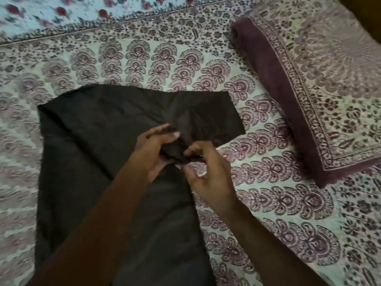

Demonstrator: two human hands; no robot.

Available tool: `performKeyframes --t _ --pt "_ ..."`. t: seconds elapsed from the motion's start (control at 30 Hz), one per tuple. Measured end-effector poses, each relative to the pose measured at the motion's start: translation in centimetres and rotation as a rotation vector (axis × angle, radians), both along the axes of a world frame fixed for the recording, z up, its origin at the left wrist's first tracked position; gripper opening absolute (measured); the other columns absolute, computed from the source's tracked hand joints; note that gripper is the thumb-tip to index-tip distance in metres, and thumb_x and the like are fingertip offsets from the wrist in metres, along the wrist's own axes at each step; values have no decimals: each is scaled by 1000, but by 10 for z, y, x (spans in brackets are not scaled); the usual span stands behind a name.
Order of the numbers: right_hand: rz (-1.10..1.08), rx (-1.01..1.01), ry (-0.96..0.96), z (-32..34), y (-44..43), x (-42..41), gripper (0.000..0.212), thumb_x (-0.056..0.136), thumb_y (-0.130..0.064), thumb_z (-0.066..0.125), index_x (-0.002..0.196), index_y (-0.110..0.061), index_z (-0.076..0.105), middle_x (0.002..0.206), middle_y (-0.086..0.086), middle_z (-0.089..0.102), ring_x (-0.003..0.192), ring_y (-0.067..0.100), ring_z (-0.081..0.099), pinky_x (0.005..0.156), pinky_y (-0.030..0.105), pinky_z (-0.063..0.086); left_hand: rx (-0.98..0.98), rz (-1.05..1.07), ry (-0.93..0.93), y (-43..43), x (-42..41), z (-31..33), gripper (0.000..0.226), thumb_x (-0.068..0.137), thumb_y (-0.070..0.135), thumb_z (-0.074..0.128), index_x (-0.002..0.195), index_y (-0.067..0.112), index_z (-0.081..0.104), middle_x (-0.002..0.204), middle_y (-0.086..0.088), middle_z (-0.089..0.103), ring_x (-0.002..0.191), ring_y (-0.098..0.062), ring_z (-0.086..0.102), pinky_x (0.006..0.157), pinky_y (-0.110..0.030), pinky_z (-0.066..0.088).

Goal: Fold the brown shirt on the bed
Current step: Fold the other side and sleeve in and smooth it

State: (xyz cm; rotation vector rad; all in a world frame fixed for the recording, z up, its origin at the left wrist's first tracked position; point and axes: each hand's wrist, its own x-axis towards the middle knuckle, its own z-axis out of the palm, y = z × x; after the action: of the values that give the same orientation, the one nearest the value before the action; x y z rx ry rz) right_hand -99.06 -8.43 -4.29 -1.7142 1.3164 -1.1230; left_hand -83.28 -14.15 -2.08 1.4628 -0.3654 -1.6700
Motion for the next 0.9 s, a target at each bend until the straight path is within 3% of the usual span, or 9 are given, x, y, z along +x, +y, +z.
performKeyframes --t 0.17,0.23,0.33,0.43,0.5,0.63,0.77,0.83,0.9 --pt "-355 210 -219 -2 16 59 33 91 -40 77 111 -20 58 95 4 68 89 16 70 82 37 58 60 52 3 27 101 10 23 78 2 70 96 11 81 103 -11 79 87 -22 77 78 -36 65" --pt "-420 494 -411 -5 6 79 42 92 -48 74 127 -35 54 108 5 70 97 25 72 89 45 61 30 -2 84 43 142 20 15 68 11 71 77 12 83 92 -6 80 77 -17 77 66 -29 64" --pt "-387 797 -764 -5 -19 106 55 95 -45 71 141 -53 41 137 0 60 100 28 69 87 43 62 -18 -37 107 62 199 28 16 68 14 67 72 12 83 84 -4 80 73 -17 76 73 -30 64" --pt "-464 864 -934 -8 -41 137 55 96 -30 72 143 -42 46 136 -4 63 114 24 66 74 40 61 -20 17 117 81 263 32 23 64 15 75 85 11 83 90 -7 79 79 -22 76 82 -39 62" --pt "-569 862 -935 -15 -51 156 40 95 -15 72 132 -26 59 122 1 72 116 25 68 69 37 60 -1 86 111 90 299 36 27 82 6 58 95 9 82 98 -11 79 84 -26 77 79 -42 64" --pt "-663 873 -848 -23 -53 196 29 92 -2 69 117 -17 67 111 2 74 119 23 67 80 37 54 -1 228 119 102 368 39 43 79 -1 46 103 6 81 113 -14 77 100 -32 76 80 -45 65" --pt "-715 849 -823 -26 -43 243 38 89 3 73 125 -4 66 91 5 70 82 18 66 64 31 53 -142 337 178 106 441 21 103 44 -4 72 144 -6 50 148 -24 53 136 -39 55 116 -47 43" --pt "-718 825 -829 -27 -38 265 39 90 6 71 128 -3 63 86 6 66 70 13 61 67 28 55 -160 438 118 103 467 4 79 64 -13 60 141 -11 50 144 -25 55 136 -39 55 116 -41 45" --pt "-722 785 -840 -29 -33 281 41 92 4 69 131 -5 61 91 5 67 75 11 64 74 27 57 -80 539 32 100 493 -11 40 84 -16 43 115 -4 65 114 -14 74 115 -29 67 94 -29 59"
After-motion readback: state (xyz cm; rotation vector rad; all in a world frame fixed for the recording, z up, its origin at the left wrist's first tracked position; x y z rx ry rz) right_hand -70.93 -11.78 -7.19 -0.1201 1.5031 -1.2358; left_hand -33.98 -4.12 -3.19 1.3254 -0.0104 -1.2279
